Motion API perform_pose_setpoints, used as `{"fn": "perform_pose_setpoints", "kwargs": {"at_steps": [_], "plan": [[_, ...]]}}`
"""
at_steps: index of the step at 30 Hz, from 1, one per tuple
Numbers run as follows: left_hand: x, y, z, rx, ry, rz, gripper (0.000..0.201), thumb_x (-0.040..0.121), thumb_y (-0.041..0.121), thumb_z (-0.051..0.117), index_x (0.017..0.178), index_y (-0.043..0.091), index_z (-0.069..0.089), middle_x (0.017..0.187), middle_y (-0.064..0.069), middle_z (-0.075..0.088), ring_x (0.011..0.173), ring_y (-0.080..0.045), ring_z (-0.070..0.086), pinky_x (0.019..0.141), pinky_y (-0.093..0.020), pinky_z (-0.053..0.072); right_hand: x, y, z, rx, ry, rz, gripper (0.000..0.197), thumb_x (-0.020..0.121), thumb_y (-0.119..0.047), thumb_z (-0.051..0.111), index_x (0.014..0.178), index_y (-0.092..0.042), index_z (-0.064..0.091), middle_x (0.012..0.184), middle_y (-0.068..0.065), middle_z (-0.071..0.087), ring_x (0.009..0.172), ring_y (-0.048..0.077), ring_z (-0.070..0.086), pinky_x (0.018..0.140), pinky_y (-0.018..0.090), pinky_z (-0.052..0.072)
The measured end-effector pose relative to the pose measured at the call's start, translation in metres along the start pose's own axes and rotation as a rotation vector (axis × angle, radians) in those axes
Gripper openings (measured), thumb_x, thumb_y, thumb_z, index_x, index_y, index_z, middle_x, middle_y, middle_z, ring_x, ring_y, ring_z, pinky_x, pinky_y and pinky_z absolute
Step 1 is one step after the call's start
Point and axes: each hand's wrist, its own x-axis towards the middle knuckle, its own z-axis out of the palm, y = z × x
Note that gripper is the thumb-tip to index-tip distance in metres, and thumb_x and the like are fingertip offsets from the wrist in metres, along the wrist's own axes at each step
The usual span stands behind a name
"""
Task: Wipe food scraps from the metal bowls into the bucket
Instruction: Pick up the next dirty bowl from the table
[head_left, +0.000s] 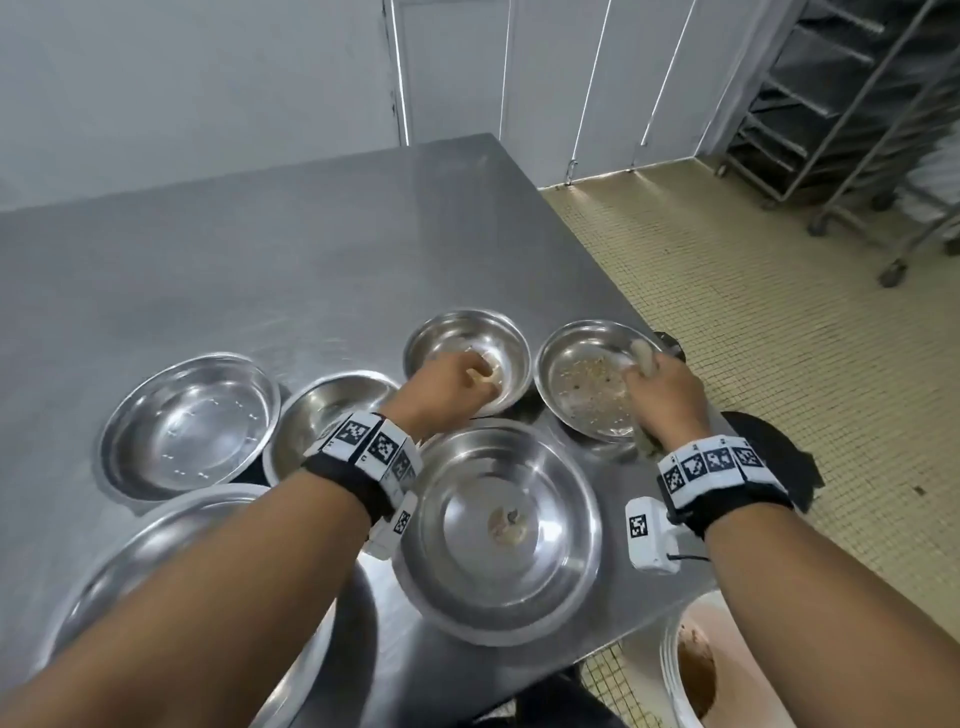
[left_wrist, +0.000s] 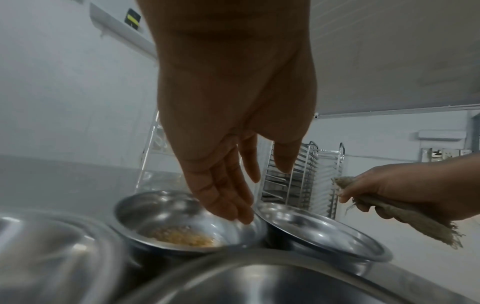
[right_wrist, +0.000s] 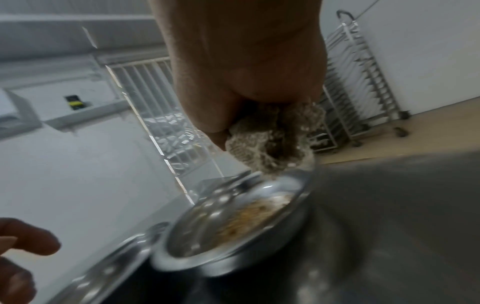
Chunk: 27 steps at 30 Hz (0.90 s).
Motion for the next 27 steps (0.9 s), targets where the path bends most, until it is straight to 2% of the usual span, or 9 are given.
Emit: {"fn": "perform_pose_setpoints", "kwargs": {"at_steps": [3,6,9,12,16,19,21,24,27], "plan": [[0.025,0.027,0.037,0.065,0.030,-0.045,0.033,0.098,0.033,0.067,0.125,0.014,0.069,0.114,-0.004,0.075,0.101,-0.017,0.069,0.095,-0.033,0.053,0.028,0.044,-0.020,-0.076,-0.004,0.063,0.021,0.100,-0.034,0.054,0.090,-0.017,0.061,0.081,0.005,0.064,0.077,0.027,0.064,0.071,0.038,0.051],[0.046,0.047,0.063,0.176,0.060,-0.118,0.039,0.102,0.036,0.063,0.134,0.013,0.063,0.115,-0.007,0.073,0.091,-0.014,0.060,0.085,-0.025,0.042,0.053,0.069,-0.030,-0.123,-0.024,0.067,0.028,0.101,-0.038,0.053,0.089,-0.013,0.059,0.083,0.007,0.063,0.076,0.028,0.062,0.068,0.038,0.050],[0.063,0.057,0.079,0.262,0.074,-0.186,0.041,0.103,0.033,0.060,0.135,0.008,0.059,0.114,-0.011,0.072,0.093,-0.020,0.062,0.082,-0.027,0.044,0.076,0.083,-0.028,-0.110,-0.131,0.054,0.031,0.098,-0.046,0.056,0.097,-0.016,0.063,0.090,0.005,0.067,0.083,0.029,0.065,0.079,0.042,0.055],[0.077,0.058,0.093,0.329,0.071,-0.230,0.032,0.103,0.034,0.056,0.118,0.006,0.064,0.097,-0.008,0.072,0.084,-0.019,0.066,0.081,-0.031,0.055,0.093,0.092,-0.025,-0.107,-0.251,0.022,0.031,0.098,-0.041,0.059,0.113,-0.015,0.066,0.106,0.007,0.069,0.096,0.032,0.066,0.086,0.039,0.051],[0.087,0.065,0.101,0.357,0.096,-0.258,0.033,0.103,0.039,0.053,0.096,0.009,0.065,0.084,-0.005,0.070,0.076,-0.018,0.068,0.075,-0.035,0.060,0.105,0.103,-0.028,-0.081,-0.297,0.002,0.022,0.102,-0.030,0.049,0.117,-0.018,0.060,0.102,0.005,0.060,0.095,0.033,0.059,0.085,0.037,0.043],[0.090,0.074,0.108,0.400,0.118,-0.227,0.030,0.103,0.042,0.050,0.103,0.015,0.061,0.091,-0.003,0.071,0.079,-0.018,0.067,0.077,-0.035,0.058,0.111,0.119,-0.031,-0.045,-0.311,0.001,0.014,0.101,-0.026,0.051,0.111,-0.020,0.057,0.101,0.004,0.064,0.094,0.030,0.061,0.082,0.037,0.043],[0.093,0.080,0.115,0.413,0.140,-0.214,0.024,0.104,0.037,0.050,0.102,0.015,0.060,0.086,0.000,0.069,0.070,-0.013,0.063,0.072,-0.031,0.057,0.113,0.127,-0.034,-0.025,-0.315,-0.016,0.012,0.100,-0.024,0.053,0.111,-0.021,0.057,0.098,0.002,0.064,0.093,0.029,0.063,0.082,0.037,0.044],[0.093,0.091,0.124,0.234,0.156,-0.253,0.009,0.105,0.023,0.054,0.108,0.014,0.051,0.080,0.004,0.060,0.065,-0.006,0.057,0.055,-0.019,0.042,0.113,0.133,-0.040,0.023,-0.310,-0.024,0.016,0.100,-0.023,0.054,0.116,-0.022,0.057,0.095,-0.002,0.063,0.091,0.026,0.063,0.082,0.039,0.048],[0.092,0.101,0.127,-0.101,0.159,-0.248,0.017,0.103,0.013,0.054,0.118,0.012,0.046,0.097,-0.012,0.066,0.072,-0.023,0.070,0.055,-0.028,0.056,0.113,0.137,-0.050,0.083,-0.275,-0.043,0.019,0.101,-0.023,0.055,0.120,-0.024,0.057,0.097,-0.003,0.065,0.089,0.022,0.064,0.083,0.041,0.052]]}}
